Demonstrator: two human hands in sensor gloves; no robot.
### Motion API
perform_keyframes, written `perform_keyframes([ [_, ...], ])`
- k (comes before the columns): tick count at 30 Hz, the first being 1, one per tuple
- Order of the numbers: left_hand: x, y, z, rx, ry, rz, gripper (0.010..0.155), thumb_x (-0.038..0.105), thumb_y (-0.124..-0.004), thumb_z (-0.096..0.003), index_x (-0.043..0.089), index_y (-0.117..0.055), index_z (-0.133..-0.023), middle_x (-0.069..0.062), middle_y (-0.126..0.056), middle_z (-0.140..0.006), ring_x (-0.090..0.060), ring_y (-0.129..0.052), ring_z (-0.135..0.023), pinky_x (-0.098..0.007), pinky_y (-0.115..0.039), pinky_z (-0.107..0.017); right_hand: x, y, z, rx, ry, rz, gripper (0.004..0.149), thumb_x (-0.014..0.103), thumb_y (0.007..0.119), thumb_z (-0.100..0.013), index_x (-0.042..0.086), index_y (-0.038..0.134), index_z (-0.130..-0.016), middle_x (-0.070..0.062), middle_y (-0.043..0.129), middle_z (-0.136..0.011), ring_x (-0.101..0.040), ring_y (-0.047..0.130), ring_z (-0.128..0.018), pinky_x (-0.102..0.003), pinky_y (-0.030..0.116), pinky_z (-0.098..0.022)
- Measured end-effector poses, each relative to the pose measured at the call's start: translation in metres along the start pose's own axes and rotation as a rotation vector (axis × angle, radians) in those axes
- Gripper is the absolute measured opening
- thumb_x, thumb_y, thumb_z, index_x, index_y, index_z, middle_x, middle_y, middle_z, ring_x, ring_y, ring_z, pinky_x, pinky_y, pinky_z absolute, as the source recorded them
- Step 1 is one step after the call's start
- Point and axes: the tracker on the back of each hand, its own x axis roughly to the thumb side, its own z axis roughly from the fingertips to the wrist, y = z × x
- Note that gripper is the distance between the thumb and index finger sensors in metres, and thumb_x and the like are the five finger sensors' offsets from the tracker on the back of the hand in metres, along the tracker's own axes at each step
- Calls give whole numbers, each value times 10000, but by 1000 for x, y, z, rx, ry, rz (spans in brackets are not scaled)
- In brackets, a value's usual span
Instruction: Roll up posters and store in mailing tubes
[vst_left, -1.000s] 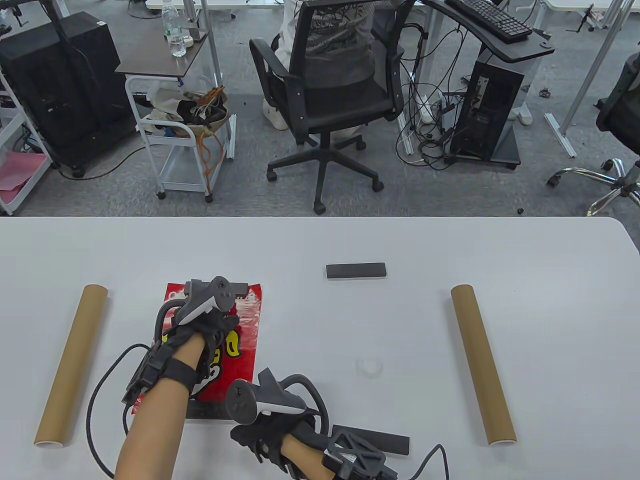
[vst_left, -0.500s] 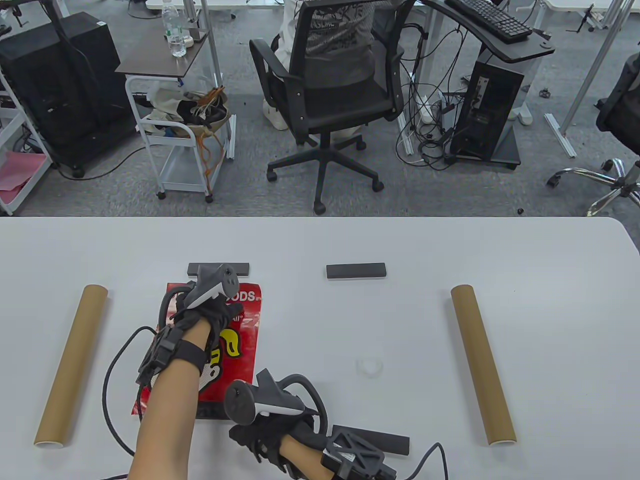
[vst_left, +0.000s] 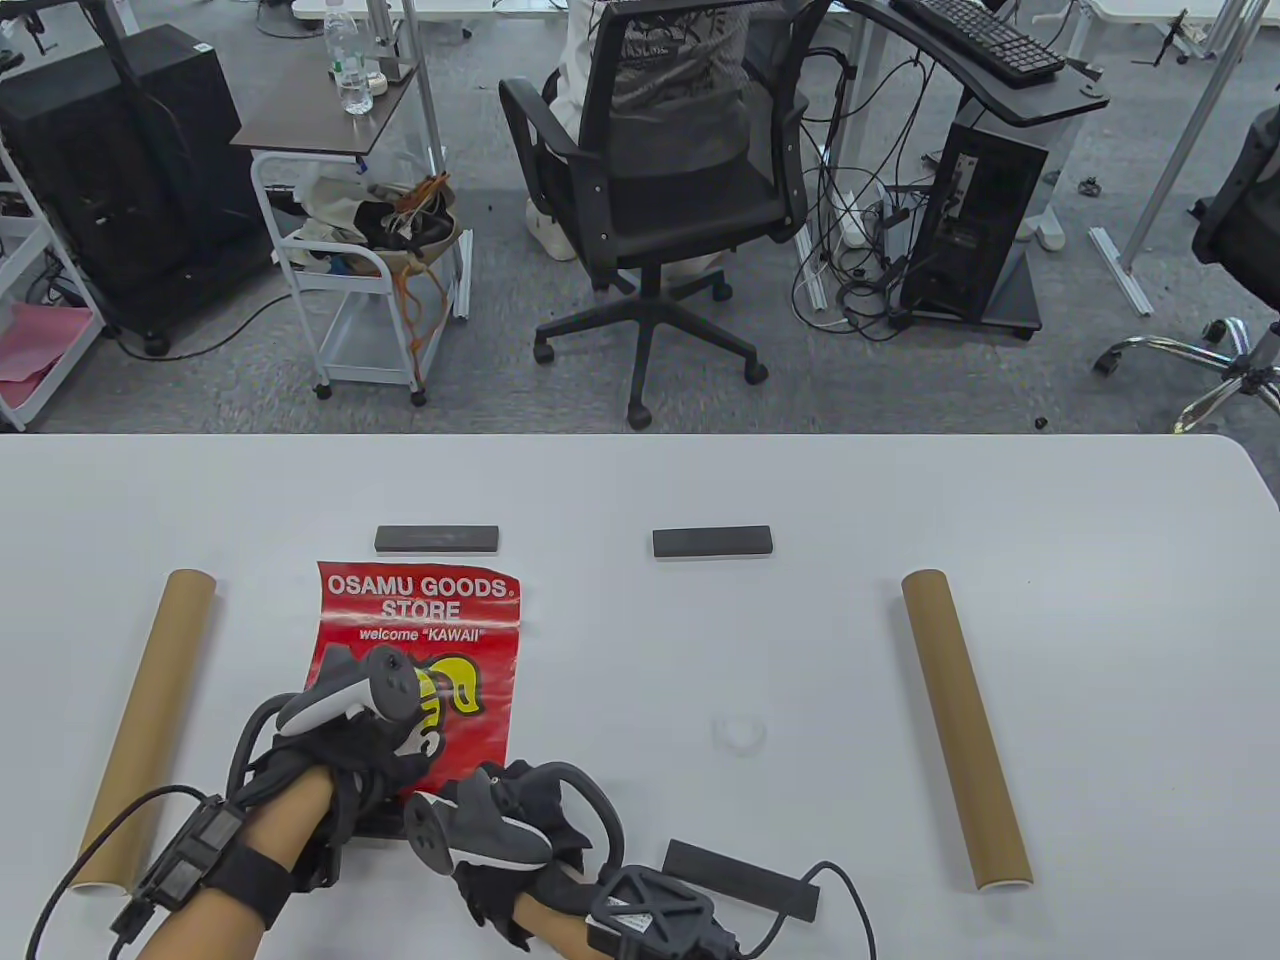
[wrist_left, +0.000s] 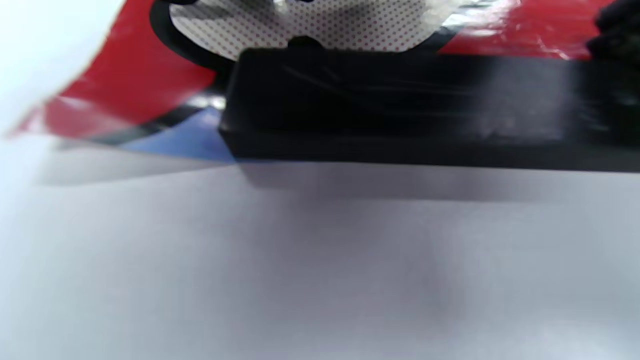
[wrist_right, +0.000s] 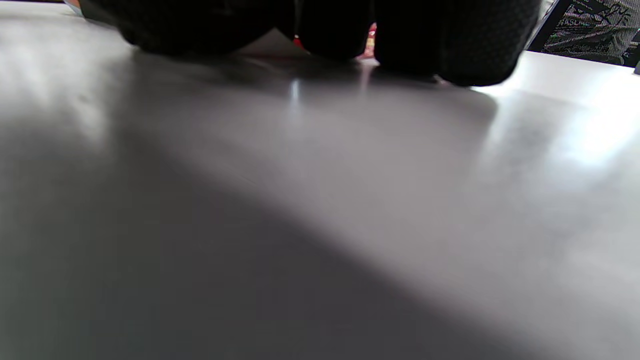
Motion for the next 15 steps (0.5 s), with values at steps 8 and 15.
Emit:
perform_keyframes([
  [8,-5,-6,3,143,-17,8,670,636,-587,-456,447,-410,-1074,-128,-352,-1174,-506,-504,-1011,-563,-633,-688,4,0,20,115,-122,-72,603,451,788,-427,207,576,-937,-223,469,-1022,-627,493,-889,-699,613,-577],
  [15,-9,-10,11,160,-73,-3,733,647,-595,-441,399,-360,-1091,-132,-364,-1184,-513,-515,-1039,-596,-633,-705,-3,-3,19,141,-145,-101,679,564,742,-409,240,495,-952,-210,480,-1026,-595,497,-894,-672,618,-586],
])
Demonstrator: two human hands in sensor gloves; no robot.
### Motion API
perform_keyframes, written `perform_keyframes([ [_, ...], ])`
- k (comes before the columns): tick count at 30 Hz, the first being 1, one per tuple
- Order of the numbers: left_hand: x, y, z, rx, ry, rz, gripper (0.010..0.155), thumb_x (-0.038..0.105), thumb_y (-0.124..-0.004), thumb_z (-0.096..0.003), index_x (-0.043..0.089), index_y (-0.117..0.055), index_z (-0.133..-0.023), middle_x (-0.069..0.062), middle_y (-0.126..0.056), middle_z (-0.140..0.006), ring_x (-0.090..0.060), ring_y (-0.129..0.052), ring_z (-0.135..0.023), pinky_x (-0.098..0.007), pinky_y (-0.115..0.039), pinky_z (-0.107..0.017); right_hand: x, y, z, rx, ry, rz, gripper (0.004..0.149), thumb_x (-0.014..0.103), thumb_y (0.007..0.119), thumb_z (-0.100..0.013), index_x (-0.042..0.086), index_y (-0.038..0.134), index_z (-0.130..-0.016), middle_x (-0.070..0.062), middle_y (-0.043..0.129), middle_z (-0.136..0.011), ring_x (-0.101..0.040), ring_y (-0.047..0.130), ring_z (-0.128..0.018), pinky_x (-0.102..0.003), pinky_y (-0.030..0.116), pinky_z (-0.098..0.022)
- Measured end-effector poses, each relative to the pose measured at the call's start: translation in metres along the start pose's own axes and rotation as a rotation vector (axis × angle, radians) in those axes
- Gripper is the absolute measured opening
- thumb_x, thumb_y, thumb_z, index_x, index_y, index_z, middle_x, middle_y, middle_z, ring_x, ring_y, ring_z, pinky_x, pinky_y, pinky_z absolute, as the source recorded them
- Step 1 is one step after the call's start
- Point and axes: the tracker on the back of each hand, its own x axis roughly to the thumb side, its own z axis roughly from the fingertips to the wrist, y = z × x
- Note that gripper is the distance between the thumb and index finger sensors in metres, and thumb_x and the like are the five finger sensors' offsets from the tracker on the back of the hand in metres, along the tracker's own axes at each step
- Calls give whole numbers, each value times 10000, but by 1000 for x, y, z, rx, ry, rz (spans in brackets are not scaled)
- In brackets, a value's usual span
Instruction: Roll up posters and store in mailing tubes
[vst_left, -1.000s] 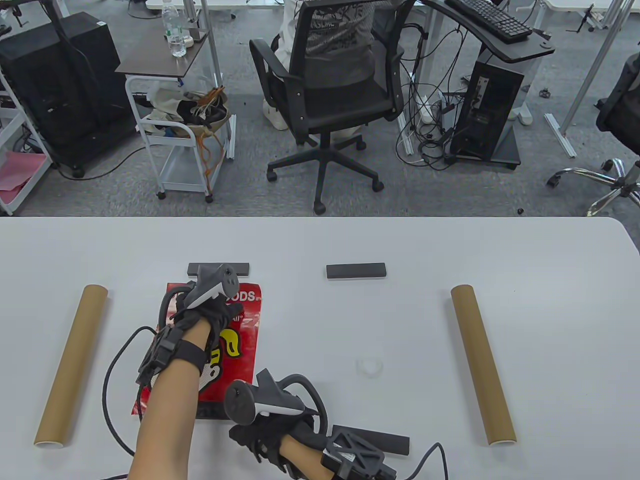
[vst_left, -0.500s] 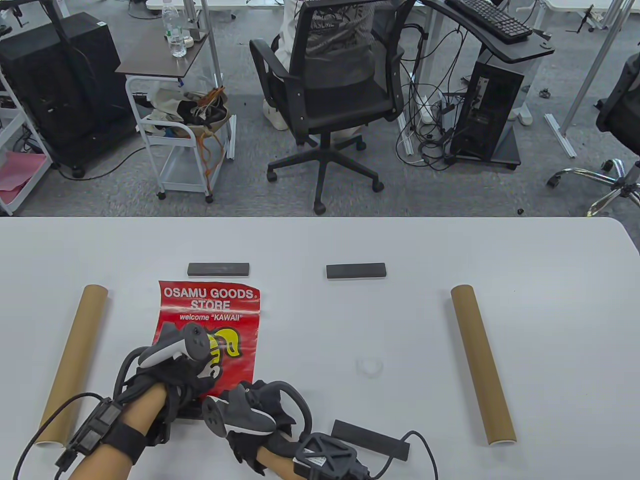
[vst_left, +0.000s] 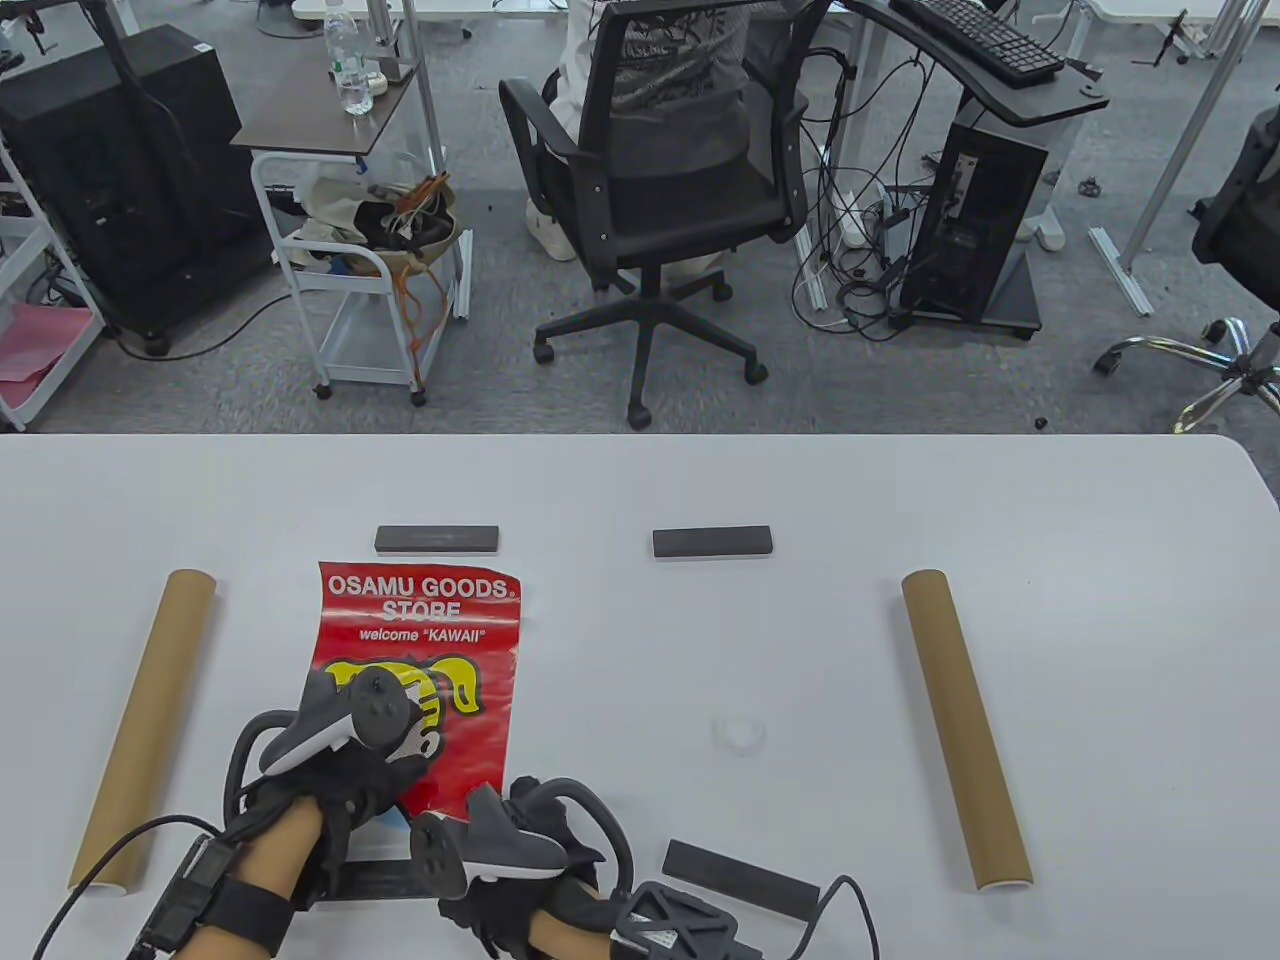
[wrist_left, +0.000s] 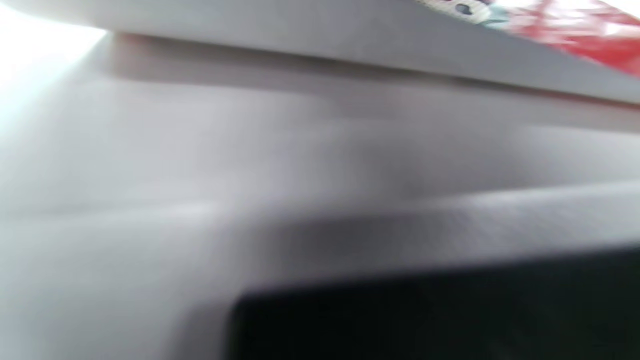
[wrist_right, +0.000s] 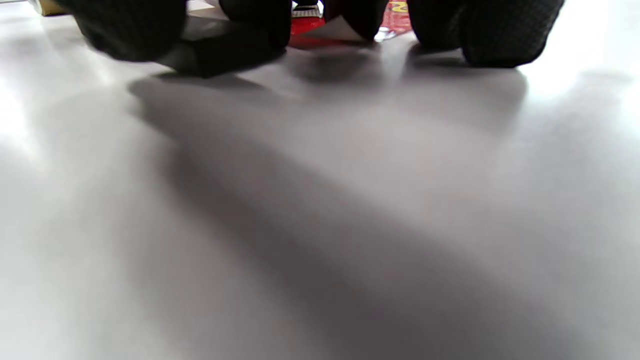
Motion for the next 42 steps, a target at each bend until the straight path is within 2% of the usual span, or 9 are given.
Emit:
perform_keyframes([
  [4,-13,4,22,-23,-73,4,752,632,-608,-442,367,-351,-1097,-152,-358,-1182,-502,-502,-1066,-644,-598,-706,-15,-7,-3,-106,50,-113,662,511,756,-423,202,488,-944,-180,665,-938,-510,619,-856,-623,684,-549],
  [8,-17,1,41,-4,-128,-22,733,629,-647,-437,381,-424,-1091,-125,-466,-1180,-472,-602,-1059,-637,-611,-707,-18,-9,-10,-202,80,-51,529,437,754,-437,220,599,-894,-129,769,-842,-426,745,-769,-573,737,-519],
  [12,-13,-13,40,75,-128,-50,585,530,-678,-467,371,-610,-1026,-107,-595,-1121,-438,-684,-990,-624,-627,-695,-14,-9,-13,-224,89,2,495,402,752,-444,238,615,-891,-133,783,-821,-421,774,-737,-570,747,-506],
  [15,-7,-12,38,153,-108,-171,466,494,-661,-470,383,-731,-917,-51,-679,-1079,-378,-793,-933,-600,-674,-685,-12,-11,-15,-213,66,33,533,389,758,-446,240,569,-922,-169,737,-882,-431,796,-720,-577,756,-492],
  [19,-5,-14,30,145,-73,-98,422,469,-644,-478,354,-742,-872,-66,-659,-1054,-419,-742,-894,-605,-635,-692,-8,-18,-21,-167,65,52,528,364,764,-453,241,563,-926,-179,700,-906,-458,827,-702,-595,764,-471],
  [25,-7,-15,30,166,-73,-142,462,487,-637,-477,380,-661,-926,-38,-652,-1042,-386,-744,-879,-583,-650,-687,1,-24,-43,-66,80,126,483,365,761,-453,206,657,-897,-180,707,-911,-455,823,-708,-595,750,-482],
  [31,-6,-16,31,194,-78,-169,534,510,-649,-471,417,-568,-991,-39,-671,-1034,-374,-771,-863,-574,-676,-677,6,-18,-47,-109,72,162,513,423,792,-425,192,673,-867,-172,660,-927,-450,787,-710,-606,723,-504],
  [38,-7,-14,36,116,-151,-111,640,593,-720,-432,436,-514,-1017,-85,-580,-1117,-437,-717,-935,-630,-621,-702,3,-20,-48,-140,86,80,409,328,768,-444,149,733,-810,-161,734,-828,-444,803,-677,-597,738,-486],
  [42,-2,-15,38,245,-172,-192,516,507,-774,-430,425,-687,-932,-51,-705,-1061,-387,-817,-910,-623,-677,-683,-4,-22,-46,-115,105,-12,402,328,773,-437,154,756,-799,-152,785,-724,-438,773,-685,-606,717,-502],
])
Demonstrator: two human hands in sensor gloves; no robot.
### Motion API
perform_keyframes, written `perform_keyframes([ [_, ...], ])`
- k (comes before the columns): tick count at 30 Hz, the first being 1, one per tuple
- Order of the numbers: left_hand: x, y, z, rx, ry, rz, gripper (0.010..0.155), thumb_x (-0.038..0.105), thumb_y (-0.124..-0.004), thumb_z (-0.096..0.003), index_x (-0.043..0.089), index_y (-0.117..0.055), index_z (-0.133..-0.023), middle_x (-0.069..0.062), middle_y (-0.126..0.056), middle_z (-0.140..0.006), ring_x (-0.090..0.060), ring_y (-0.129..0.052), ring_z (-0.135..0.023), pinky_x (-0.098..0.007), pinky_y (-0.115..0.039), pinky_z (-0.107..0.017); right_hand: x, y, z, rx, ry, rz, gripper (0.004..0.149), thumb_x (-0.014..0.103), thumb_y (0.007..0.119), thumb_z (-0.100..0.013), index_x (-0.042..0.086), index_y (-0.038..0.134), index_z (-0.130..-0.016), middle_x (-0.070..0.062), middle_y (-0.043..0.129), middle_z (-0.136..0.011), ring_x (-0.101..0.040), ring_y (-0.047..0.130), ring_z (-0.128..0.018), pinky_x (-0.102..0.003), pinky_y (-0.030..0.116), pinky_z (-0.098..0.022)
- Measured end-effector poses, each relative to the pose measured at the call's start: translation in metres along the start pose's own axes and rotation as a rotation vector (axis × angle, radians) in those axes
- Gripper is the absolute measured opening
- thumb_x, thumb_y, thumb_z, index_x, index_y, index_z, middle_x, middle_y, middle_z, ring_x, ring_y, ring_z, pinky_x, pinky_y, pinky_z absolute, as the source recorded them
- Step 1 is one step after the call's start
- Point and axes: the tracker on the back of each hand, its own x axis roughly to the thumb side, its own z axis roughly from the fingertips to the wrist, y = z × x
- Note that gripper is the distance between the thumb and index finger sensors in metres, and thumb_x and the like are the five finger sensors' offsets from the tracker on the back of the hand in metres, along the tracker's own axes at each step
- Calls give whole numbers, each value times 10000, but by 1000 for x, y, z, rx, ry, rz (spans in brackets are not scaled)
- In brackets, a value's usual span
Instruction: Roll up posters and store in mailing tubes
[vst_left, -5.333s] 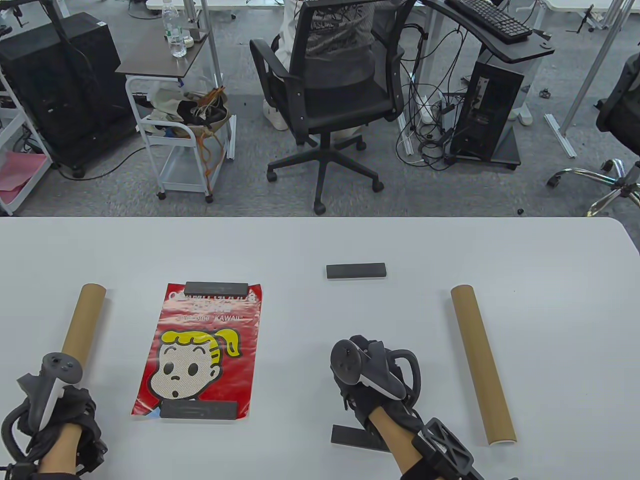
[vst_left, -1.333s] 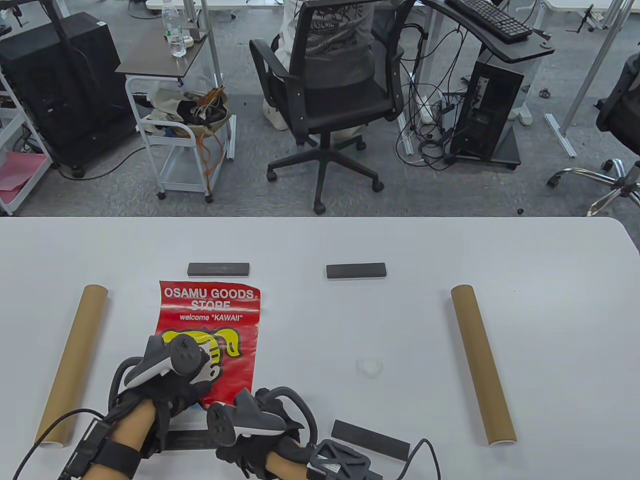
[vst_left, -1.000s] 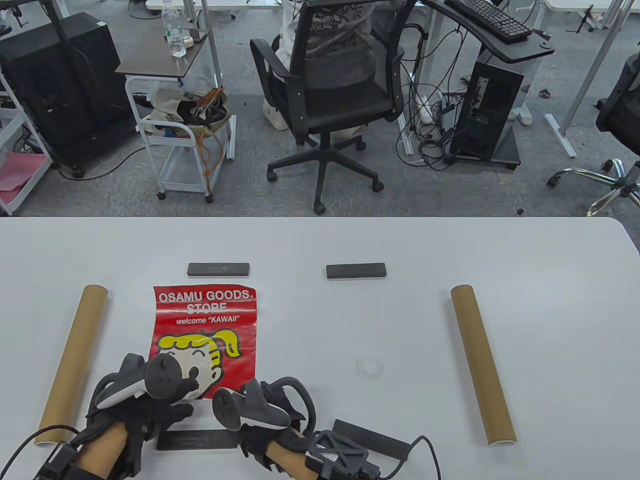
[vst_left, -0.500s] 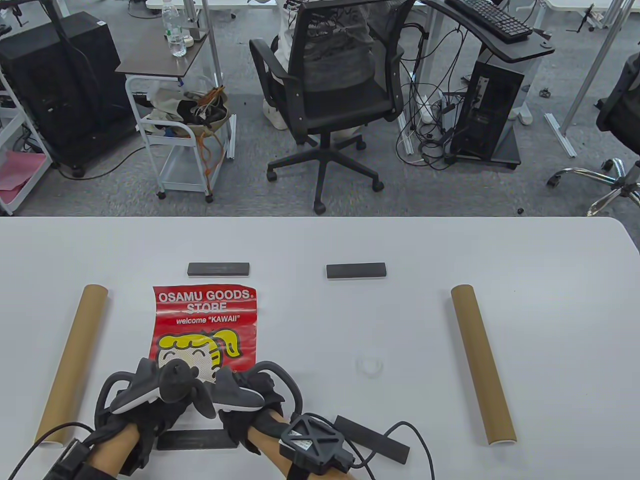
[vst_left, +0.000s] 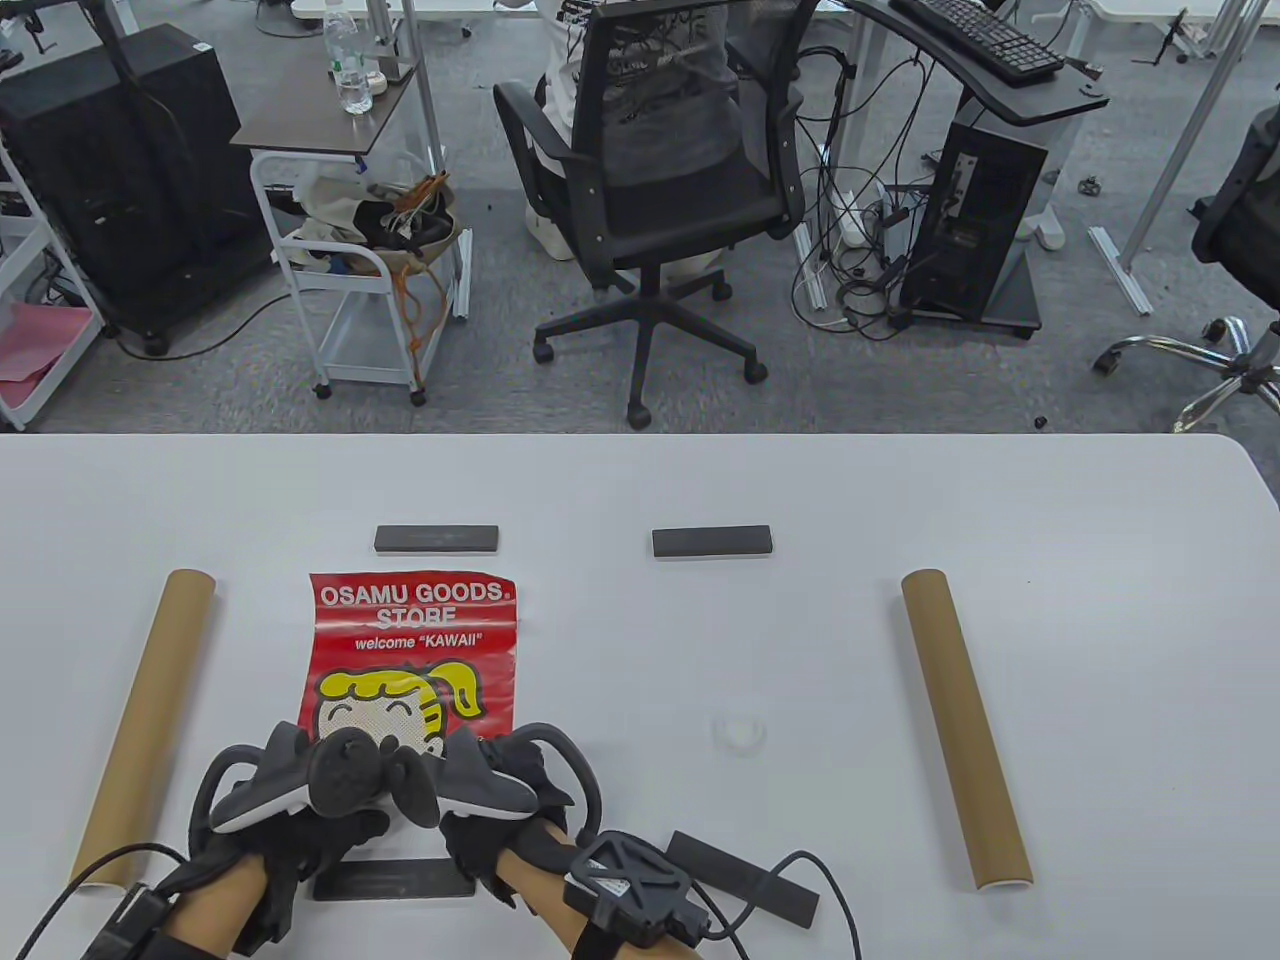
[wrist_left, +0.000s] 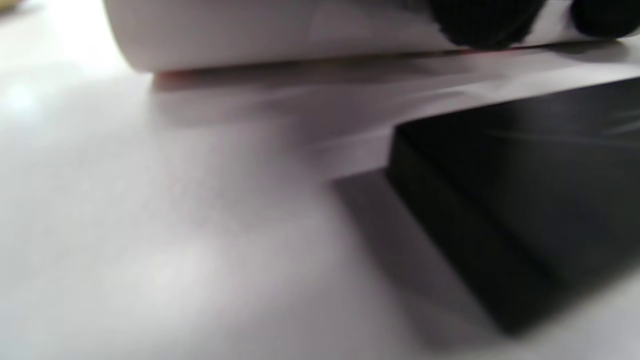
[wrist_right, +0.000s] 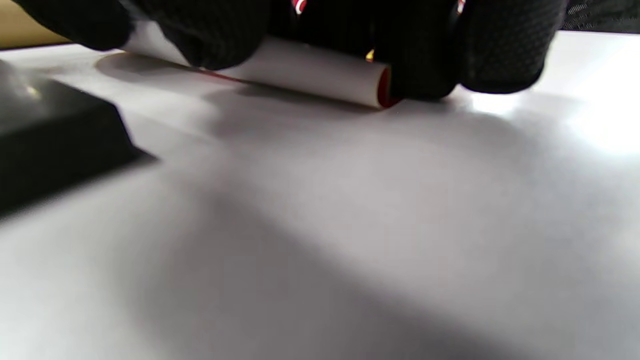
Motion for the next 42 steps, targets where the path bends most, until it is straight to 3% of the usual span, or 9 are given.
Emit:
perform_keyframes([
  [4,2,0,-2,10,14,48,439,456,-746,-445,385,-772,-878,-49,-699,-1056,-371,-759,-967,-641,-643,-698,-8,1,0,-51,48,-72,403,295,776,-440,166,751,-822,-166,794,-703,-427,781,-651,-603,719,-480],
  [9,0,-2,-4,5,42,111,426,421,-711,-455,342,-783,-867,-61,-714,-996,-372,-718,-946,-649,-596,-713,-12,0,3,-141,68,-34,496,304,785,-435,162,587,-867,-135,735,-800,-369,858,-597,-558,788,-439],
  [12,-1,-2,-4,37,50,71,488,419,-713,-457,397,-684,-943,-7,-803,-908,-318,-810,-878,-621,-645,-701,-9,1,5,-127,27,11,424,272,782,-440,166,672,-836,-143,771,-809,-389,852,-623,-597,774,-460],
  [18,-3,-1,-3,108,52,36,510,408,-732,-455,479,-605,-944,1,-807,-943,-294,-884,-821,-603,-694,-672,-4,7,3,-54,19,109,519,320,768,-449,190,607,-925,-172,617,-944,-424,728,-759,-647,697,-532],
  [23,-2,0,-3,86,33,21,472,438,-754,-450,447,-687,-917,-22,-761,-1001,-329,-841,-926,-621,-672,-690,-3,-2,2,-84,44,93,440,277,775,-450,188,675,-869,-139,733,-809,-412,783,-707,-637,713,-529],
  [27,0,-2,-3,42,-10,-31,583,509,-836,-402,440,-669,-956,-39,-697,-1053,-350,-736,-1003,-655,-587,-727,-8,-3,2,-87,39,50,412,258,782,-435,178,722,-835,-139,770,-761,-417,794,-687,-637,712,-523],
  [32,8,-1,-2,125,-4,-181,510,465,-837,-411,437,-735,-909,-23,-730,-1018,-334,-768,-962,-638,-605,-726,-4,-2,1,-98,47,0,427,262,769,-443,197,706,-861,-149,740,-810,-419,787,-679,-633,710,-519],
  [35,10,-1,-2,150,5,-160,461,430,-826,-424,412,-773,-881,-23,-735,-1001,-325,-782,-931,-619,-629,-718,0,-1,2,-119,45,4,579,365,820,-414,173,562,-896,-122,688,-844,-411,800,-684,-625,720,-521],
  [42,5,-3,-4,118,19,-110,545,408,-763,-451,459,-619,-974,-11,-740,-986,-287,-877,-834,-597,-688,-687,11,1,-7,-107,46,20,398,282,766,-453,202,695,-836,-112,779,-779,-404,798,-684,-624,713,-525],
])
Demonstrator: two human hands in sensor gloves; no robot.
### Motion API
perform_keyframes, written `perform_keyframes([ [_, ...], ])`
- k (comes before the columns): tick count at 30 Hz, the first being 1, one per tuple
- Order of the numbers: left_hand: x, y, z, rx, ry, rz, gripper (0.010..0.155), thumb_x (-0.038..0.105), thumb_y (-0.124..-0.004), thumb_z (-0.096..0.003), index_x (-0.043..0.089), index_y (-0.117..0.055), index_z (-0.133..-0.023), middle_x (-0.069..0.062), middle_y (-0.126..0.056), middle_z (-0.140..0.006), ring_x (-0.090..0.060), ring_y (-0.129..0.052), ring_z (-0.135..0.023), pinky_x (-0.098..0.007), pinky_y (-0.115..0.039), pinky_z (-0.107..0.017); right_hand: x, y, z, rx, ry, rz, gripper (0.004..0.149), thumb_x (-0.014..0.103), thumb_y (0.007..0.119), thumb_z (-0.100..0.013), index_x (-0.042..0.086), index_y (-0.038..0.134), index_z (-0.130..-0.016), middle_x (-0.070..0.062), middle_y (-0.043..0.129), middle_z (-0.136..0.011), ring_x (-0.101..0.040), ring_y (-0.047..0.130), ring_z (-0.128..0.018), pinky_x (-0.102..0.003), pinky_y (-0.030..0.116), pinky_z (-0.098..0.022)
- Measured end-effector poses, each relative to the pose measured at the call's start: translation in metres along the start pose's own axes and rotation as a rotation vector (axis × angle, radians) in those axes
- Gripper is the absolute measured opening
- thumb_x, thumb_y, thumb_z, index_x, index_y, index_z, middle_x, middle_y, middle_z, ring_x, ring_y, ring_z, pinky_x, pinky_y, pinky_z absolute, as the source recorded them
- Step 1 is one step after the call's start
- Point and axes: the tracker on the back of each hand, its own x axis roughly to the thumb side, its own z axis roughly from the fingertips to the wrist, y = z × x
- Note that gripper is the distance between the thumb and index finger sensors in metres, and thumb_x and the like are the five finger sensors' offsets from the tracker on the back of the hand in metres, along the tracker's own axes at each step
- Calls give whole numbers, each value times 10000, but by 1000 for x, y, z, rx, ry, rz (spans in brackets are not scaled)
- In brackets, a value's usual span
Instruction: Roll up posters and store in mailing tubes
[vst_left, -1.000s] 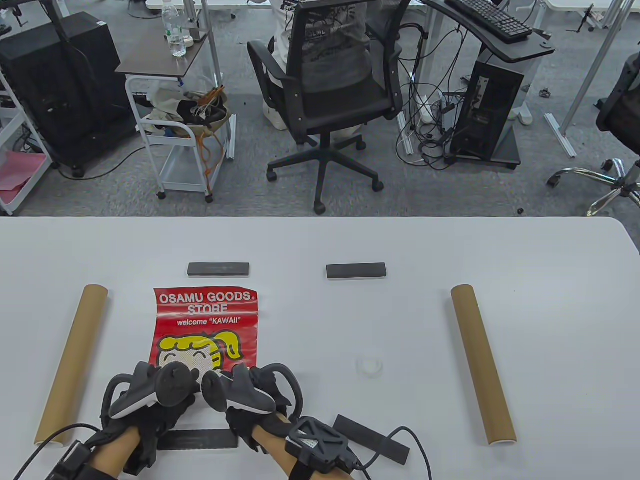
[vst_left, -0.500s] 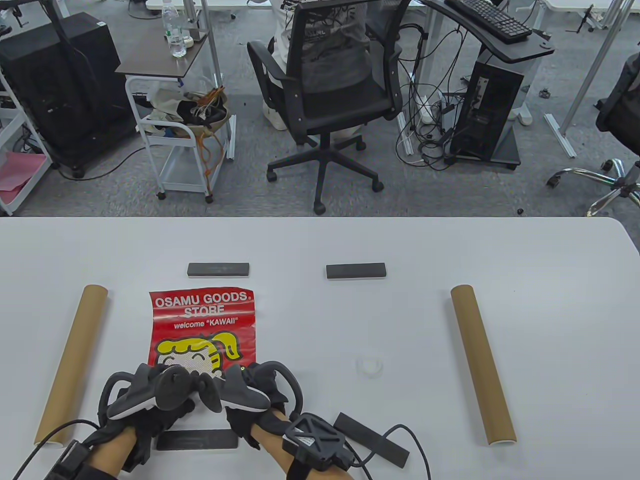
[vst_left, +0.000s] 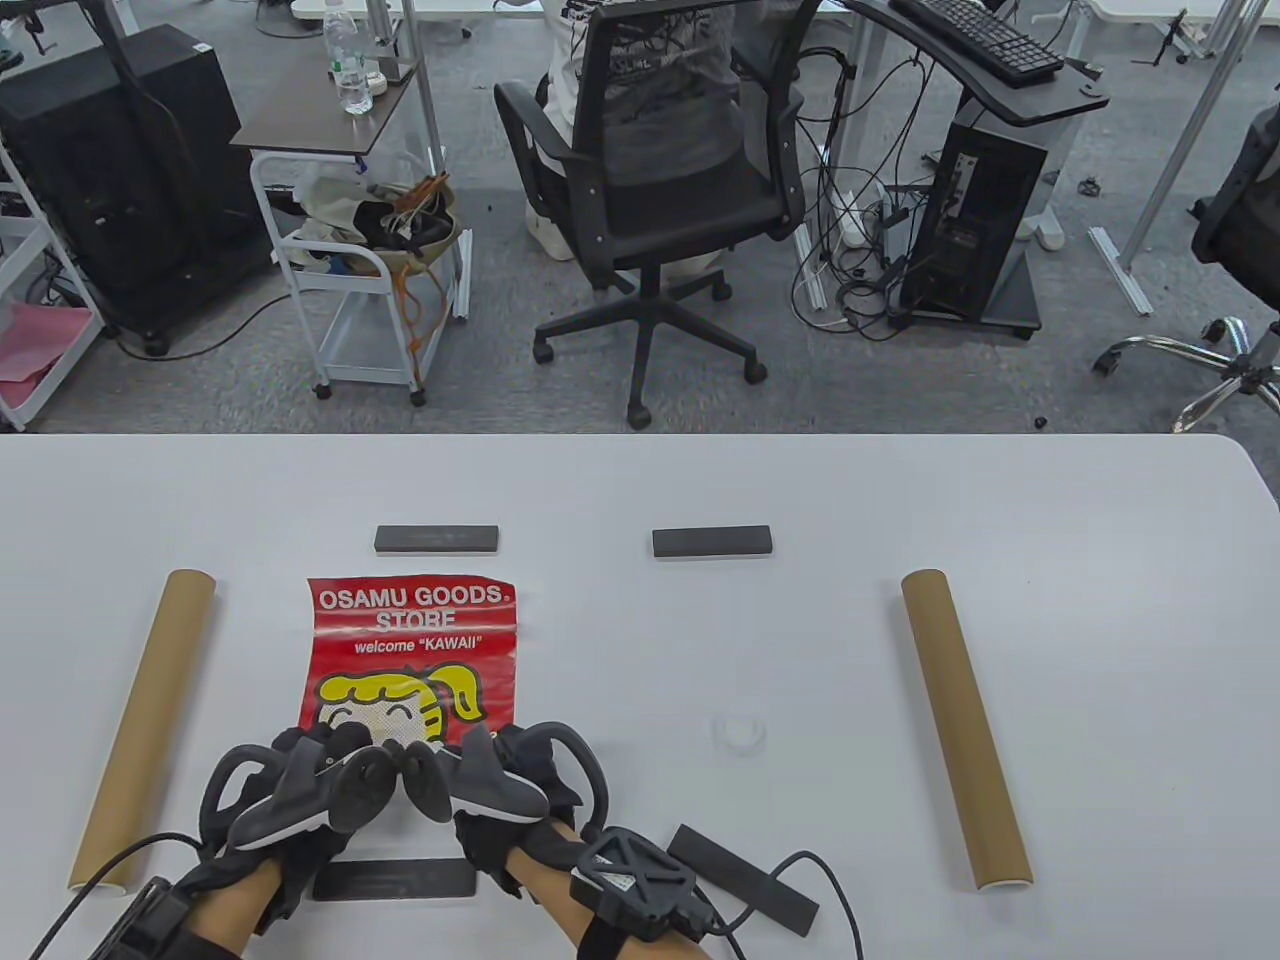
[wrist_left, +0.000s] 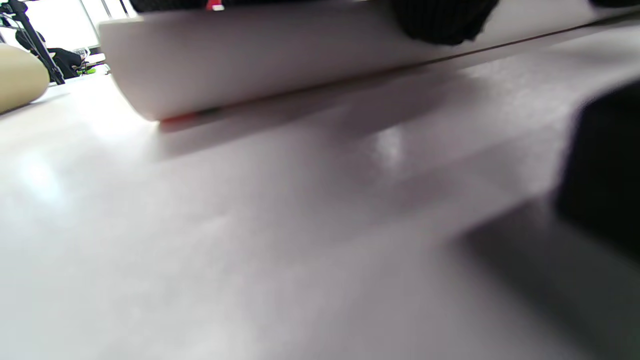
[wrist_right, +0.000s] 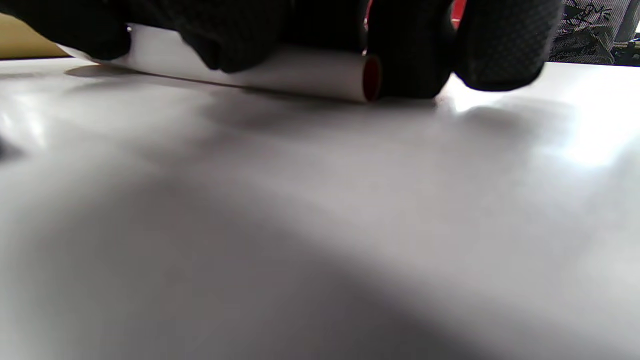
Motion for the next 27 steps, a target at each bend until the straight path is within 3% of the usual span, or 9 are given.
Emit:
perform_keyframes([
  [6,0,0,-1,31,3,-17,480,373,-762,-452,455,-667,-916,46,-837,-929,-253,-948,-810,-590,-703,-689,5,4,-10,13,26,-4,393,283,746,-468,231,703,-856,-147,728,-841,-405,783,-691,-622,710,-529],
  [9,-1,0,-2,30,15,-7,460,371,-762,-451,437,-695,-902,54,-861,-909,-240,-953,-803,-585,-709,-687,7,6,-8,16,-5,-10,554,350,784,-445,228,558,-935,-163,625,-921,-432,753,-725,-629,692,-547],
  [18,2,2,-1,46,16,-53,442,378,-767,-450,420,-766,-890,36,-882,-924,-265,-964,-835,-600,-698,-689,4,2,-11,28,-9,19,432,276,754,-469,237,651,-886,-122,699,-876,-426,733,-757,-633,669,-568],
  [22,2,2,-1,48,23,-74,446,388,-768,-452,415,-771,-897,25,-868,-952,-278,-954,-847,-606,-689,-692,-1,5,-7,101,-10,51,482,299,714,-490,255,544,-938,-152,538,-972,-432,640,-800,-646,615,-594],
  [27,2,3,-1,26,32,-67,489,420,-760,-449,401,-733,-936,8,-842,-970,-279,-939,-849,-607,-681,-697,-5,8,-7,88,5,66,488,289,712,-491,238,535,-943,-143,590,-916,-431,646,-796,-644,615,-595],
])
